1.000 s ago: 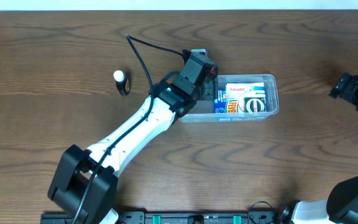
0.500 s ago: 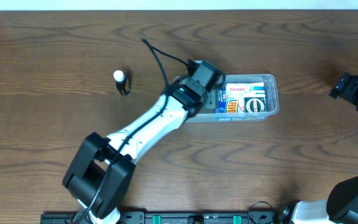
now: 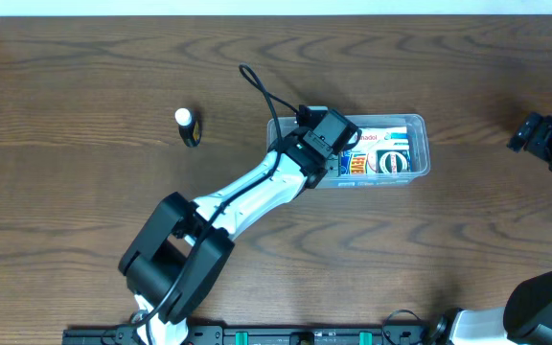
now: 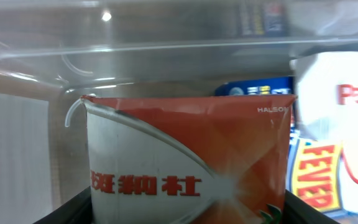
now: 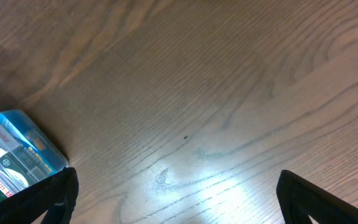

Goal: Pack container
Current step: 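Lower the red box into the container's left side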

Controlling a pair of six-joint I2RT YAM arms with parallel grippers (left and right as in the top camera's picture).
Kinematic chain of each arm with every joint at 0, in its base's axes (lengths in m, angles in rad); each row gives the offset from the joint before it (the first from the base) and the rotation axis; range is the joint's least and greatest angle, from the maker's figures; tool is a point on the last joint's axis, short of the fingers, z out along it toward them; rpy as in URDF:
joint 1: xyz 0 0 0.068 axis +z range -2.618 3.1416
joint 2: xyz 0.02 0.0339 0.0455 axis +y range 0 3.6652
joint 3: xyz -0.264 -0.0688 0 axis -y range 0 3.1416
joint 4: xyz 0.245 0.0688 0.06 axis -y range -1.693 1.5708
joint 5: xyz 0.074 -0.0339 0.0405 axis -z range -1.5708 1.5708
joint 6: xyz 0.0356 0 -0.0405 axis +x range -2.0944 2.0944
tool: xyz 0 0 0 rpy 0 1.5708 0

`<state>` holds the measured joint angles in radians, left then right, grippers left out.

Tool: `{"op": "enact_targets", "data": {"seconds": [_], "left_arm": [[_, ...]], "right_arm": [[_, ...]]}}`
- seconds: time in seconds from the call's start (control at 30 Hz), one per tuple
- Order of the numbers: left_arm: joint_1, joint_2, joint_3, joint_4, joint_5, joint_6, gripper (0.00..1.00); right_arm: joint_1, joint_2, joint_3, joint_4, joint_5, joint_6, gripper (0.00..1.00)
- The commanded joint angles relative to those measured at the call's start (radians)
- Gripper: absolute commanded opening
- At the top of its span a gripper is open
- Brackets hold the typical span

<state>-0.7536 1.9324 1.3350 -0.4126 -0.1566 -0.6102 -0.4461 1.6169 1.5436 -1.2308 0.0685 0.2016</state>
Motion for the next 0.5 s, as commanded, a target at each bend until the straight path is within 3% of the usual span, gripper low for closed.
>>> {"op": "enact_targets", "data": {"seconds": [0.0,0.4,0.47], "left_arm": [[0.004,0.027,0.022,0.017,-0.029,-0.032,0.68],[0.011,0.032,0.022,0.047,-0.050,-0.042,0.69],[0.011,0.032,0.022,0.045,-0.050,-0.042,0.74]], "right_arm": [[-0.005,-0.003,0.012,0.001,0.010,0.011,0.99],[-0.005,-0.003,0.012,0.001,0.010,0.011,0.99],[-0.005,-0.003,0.012,0.001,0.010,0.011,0.99]]}}
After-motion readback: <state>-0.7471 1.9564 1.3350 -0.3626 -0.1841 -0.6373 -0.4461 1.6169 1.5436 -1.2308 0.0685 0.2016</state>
